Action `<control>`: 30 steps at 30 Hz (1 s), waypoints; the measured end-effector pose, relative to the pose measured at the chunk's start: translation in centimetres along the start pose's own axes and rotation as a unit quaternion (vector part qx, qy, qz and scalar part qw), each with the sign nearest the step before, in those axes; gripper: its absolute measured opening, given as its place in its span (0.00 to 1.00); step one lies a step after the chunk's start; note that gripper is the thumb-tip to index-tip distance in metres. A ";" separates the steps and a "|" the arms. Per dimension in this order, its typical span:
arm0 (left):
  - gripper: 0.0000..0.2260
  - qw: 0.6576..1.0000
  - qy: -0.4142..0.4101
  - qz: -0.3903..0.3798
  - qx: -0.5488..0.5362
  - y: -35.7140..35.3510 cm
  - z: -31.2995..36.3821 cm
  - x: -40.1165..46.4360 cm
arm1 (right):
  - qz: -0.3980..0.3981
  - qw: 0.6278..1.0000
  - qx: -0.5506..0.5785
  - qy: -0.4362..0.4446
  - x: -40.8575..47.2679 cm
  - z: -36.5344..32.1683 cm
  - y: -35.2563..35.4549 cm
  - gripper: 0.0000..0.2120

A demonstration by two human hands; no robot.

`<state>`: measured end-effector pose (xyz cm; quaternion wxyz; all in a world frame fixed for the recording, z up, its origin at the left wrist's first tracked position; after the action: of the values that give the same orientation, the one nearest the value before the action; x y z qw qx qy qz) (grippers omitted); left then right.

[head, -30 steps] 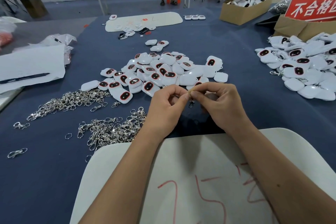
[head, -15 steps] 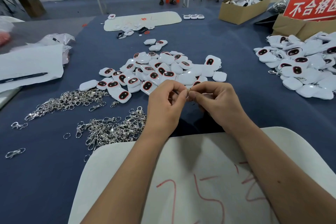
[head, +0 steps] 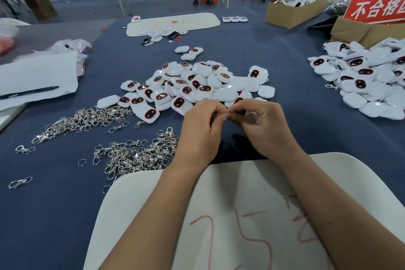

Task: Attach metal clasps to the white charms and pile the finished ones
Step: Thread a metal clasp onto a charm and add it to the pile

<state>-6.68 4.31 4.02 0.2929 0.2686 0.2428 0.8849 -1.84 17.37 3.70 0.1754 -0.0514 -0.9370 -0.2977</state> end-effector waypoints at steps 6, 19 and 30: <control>0.05 1.000 0.001 0.003 0.013 -0.4 0.3 0.0 | 0.043 0.998 -0.048 0.027 -0.4 -1.2 0.7 0.06; 0.05 1.000 0.014 0.012 -0.016 -0.3 -0.4 -0.2 | 0.076 0.976 -0.198 0.056 -0.8 -2.8 0.6 0.06; 0.03 0.997 -0.033 0.050 -0.058 0.6 0.5 -0.2 | 0.003 0.987 0.160 -0.029 0.1 1.8 -0.1 0.07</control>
<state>-6.47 3.84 4.67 0.2706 0.2919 0.1679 0.9019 -2.50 18.37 2.33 0.1550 -0.0337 -0.9771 -0.1421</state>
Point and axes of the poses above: each hand's wrist, its own x-axis towards the middle knuckle, its own y-axis out of the back of the hand, z = x × y, the point moved 10 cm from there along x, towards the middle knuckle, and after that the axes turned 15 degrees about -z, right-handed, at the moved point
